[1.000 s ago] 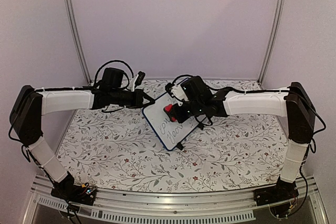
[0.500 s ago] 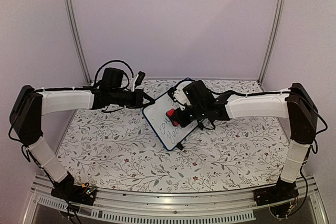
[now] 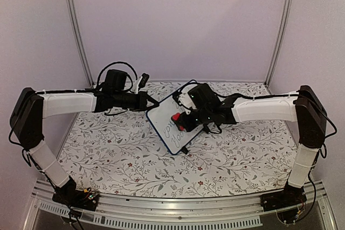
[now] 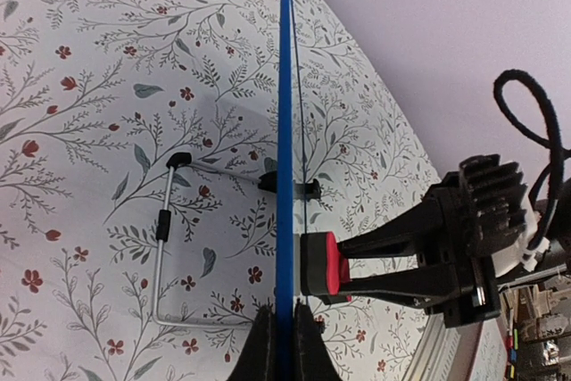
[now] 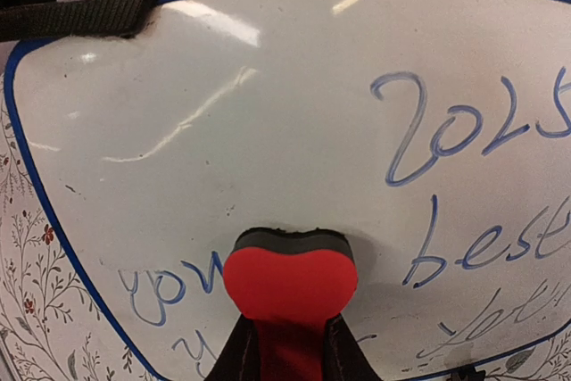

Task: Erase the whiteboard
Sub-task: Erase the whiteboard at the center of the board.

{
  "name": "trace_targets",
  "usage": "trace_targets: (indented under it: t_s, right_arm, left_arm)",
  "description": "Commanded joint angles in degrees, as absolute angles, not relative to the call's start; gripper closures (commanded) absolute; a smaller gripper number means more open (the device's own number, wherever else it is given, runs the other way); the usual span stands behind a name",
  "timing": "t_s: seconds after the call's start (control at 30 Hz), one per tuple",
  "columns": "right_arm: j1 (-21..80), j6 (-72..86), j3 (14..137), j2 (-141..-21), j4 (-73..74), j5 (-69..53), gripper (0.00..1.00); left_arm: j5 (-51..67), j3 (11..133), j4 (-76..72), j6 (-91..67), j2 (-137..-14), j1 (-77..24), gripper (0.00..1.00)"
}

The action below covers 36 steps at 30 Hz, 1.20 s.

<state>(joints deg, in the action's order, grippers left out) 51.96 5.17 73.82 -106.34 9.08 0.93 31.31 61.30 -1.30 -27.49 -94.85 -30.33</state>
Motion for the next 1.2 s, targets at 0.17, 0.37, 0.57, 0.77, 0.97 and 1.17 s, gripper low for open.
trace_targets:
  t_s: [0.17,0.37,0.57,0.77,0.97,1.17]
  right_arm:
    - [52.4,4.1,84.1,-109.2,13.4,0.6,0.94]
    - [52.4,3.0,88.5,-112.4,14.9,0.6,0.94]
    - [52.4,3.3,83.0,-111.6,14.2,0.6,0.94]
    - [52.4,4.6,75.3,-107.8,12.5,0.6,0.94]
    - [52.3,5.0,73.6,-105.9,12.2,2.2,0.94]
    - [51.2,4.7,78.9,-107.4,12.9,2.2,0.94]
  left_arm:
    - [31.8,61.1,-2.1,-27.5,-95.3,-30.9,1.0]
    - [31.9,61.1,-2.2,-27.6,-95.3,-30.9,1.0]
    - [32.1,61.3,-2.1,-27.8,-95.3,-30.9,1.0]
    - [32.1,61.3,-2.1,-27.7,-95.3,-30.9,1.0]
    - [32.0,61.3,-2.1,-27.7,-95.3,-30.9,1.0]
    - [32.2,61.2,-2.2,-27.7,-95.2,-30.9,1.0]
